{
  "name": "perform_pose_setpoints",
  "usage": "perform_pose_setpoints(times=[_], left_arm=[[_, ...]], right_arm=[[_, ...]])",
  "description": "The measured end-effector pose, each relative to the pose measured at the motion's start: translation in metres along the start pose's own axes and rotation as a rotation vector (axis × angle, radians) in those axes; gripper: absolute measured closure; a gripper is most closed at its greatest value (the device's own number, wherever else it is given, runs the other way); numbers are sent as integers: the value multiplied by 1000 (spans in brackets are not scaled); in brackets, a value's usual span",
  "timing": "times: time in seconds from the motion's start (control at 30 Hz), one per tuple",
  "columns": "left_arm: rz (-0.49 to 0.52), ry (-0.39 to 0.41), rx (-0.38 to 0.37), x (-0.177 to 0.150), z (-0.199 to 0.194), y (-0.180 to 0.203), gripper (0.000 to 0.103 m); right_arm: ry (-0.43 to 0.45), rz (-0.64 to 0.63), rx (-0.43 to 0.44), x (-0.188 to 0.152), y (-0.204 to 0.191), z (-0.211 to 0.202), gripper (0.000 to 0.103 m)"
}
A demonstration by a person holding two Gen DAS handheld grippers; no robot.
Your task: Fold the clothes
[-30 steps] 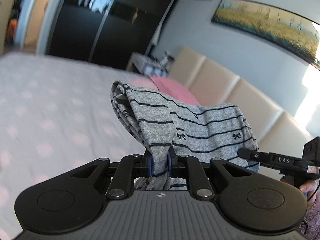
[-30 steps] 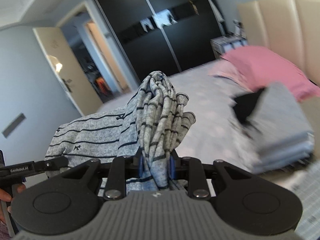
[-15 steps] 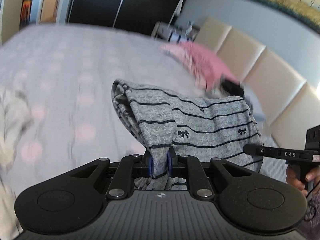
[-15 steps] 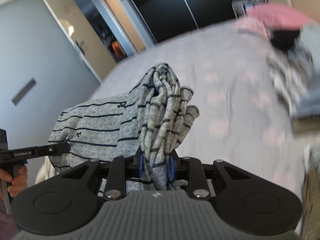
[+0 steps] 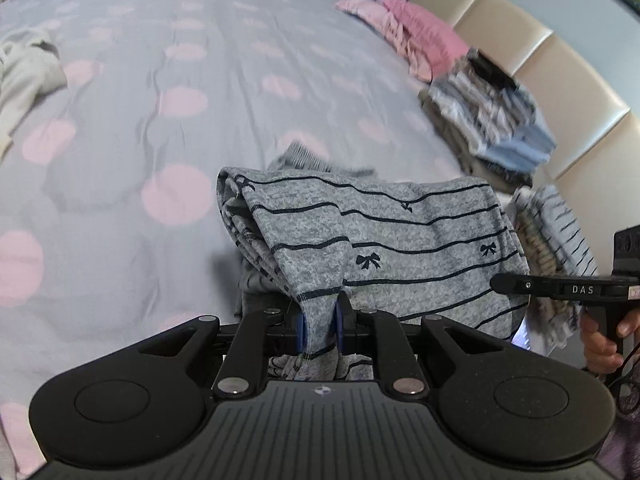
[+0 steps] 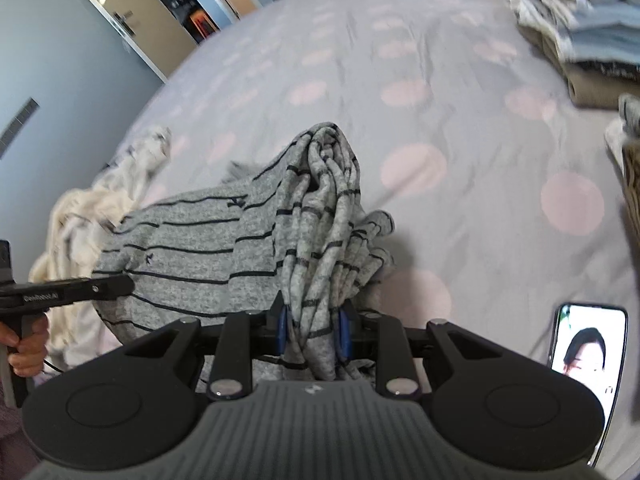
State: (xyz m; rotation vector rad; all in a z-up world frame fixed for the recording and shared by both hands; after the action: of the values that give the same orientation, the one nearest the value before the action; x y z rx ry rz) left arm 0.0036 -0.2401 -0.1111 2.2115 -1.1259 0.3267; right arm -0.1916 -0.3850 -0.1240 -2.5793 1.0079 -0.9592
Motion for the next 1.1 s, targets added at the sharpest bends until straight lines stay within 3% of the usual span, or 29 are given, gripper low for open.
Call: perform_pose_setpoints(times=[0.23, 0.33, 0.37, 0.5, 0.6, 0.77, 0.83, 0.9, 0.93, 0.97, 1.0, 1.1], left_arm=[[-7, -31, 16, -9, 23, -15, 87], [-35, -35, -7, -6, 22, -20, 80], [-51, -29, -18, -3, 22, -23, 77], [-118, 2, -54, 11, 26, -32, 67], [-177, 28, -83, 21, 30, -37, 66], [-202, 62, -83, 33, 37, -40, 65], [-196, 82, -78, 35, 38, -40, 79], [-176, 93, -78, 36, 37, -38, 91], [-165, 102, -80, 36, 35, -36, 92], [-155, 114, -84, 37, 31, -34, 93], [-140, 130, -87, 39, 27, -31, 93], [-83, 189, -93, 47, 9, -20, 94]], right_arm=[[-52, 42, -17, -10, 17, 26, 75], [-46, 71, -7, -8, 22, 24, 58], [-40, 83, -9, -7, 25, 23, 45], [-3, 175, 18, 2, 44, 20, 41], [19, 254, 75, 13, 50, 23, 32], [55, 297, 109, 36, 48, 26, 31], [55, 283, 95, 40, 44, 30, 37], [49, 247, 77, 41, 39, 32, 64], [47, 231, 71, 41, 36, 32, 69], [57, 224, 75, 41, 35, 28, 80], [68, 216, 78, 42, 33, 25, 86], [123, 194, 109, 49, 25, 8, 88]])
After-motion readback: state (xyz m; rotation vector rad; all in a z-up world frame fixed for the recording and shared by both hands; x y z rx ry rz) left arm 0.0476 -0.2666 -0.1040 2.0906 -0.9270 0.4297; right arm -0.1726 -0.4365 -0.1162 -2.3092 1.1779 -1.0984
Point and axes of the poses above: each gripper's, at about its wrist camera, not at the fingertips, and z roughly the way its jaws point, y to its right, x to its top, the point moved 9 cm from there along z, roughly the way its jaws point, and after that the axes turned 2 degrees about -z, right-handed, at the moved point
